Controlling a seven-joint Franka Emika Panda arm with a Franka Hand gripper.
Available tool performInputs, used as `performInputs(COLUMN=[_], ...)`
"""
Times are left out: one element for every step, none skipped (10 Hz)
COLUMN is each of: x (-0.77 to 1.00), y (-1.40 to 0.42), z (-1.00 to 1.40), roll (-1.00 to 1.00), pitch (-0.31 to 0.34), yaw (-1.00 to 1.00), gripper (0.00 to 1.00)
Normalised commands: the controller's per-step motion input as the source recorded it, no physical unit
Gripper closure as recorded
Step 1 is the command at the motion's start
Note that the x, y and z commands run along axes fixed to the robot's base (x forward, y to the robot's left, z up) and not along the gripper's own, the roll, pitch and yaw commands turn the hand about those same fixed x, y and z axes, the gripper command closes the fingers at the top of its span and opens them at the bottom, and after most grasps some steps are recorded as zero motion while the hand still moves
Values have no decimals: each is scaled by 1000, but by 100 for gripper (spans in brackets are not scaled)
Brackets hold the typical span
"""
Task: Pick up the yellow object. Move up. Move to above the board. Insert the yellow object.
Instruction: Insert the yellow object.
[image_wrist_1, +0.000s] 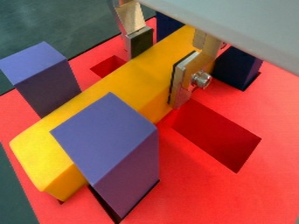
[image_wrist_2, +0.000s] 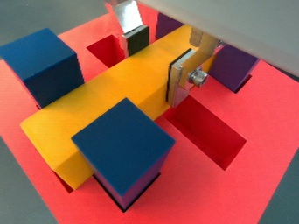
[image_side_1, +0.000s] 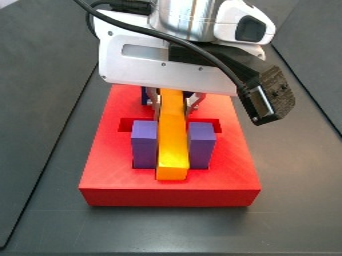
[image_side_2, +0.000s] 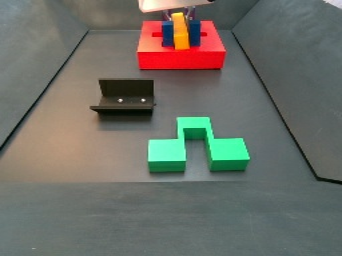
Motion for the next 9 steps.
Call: performInputs(x=[0,0,0,0,83,31,0,0,0], y=[0,0,0,0,0,0,0,0,0], z=[-223,-86,-34,-140,-231,-260,-180,-140,-174], roll=[83,60,77,57,0,-49,-87,-97,-46], pitch=[0,0,6,4,0,-3,-37,-59,-36], yaw=[80,23,0,0,-9,-97,-163,-214,-183], gripper=[100,100,100,100,100,100,100,100,100])
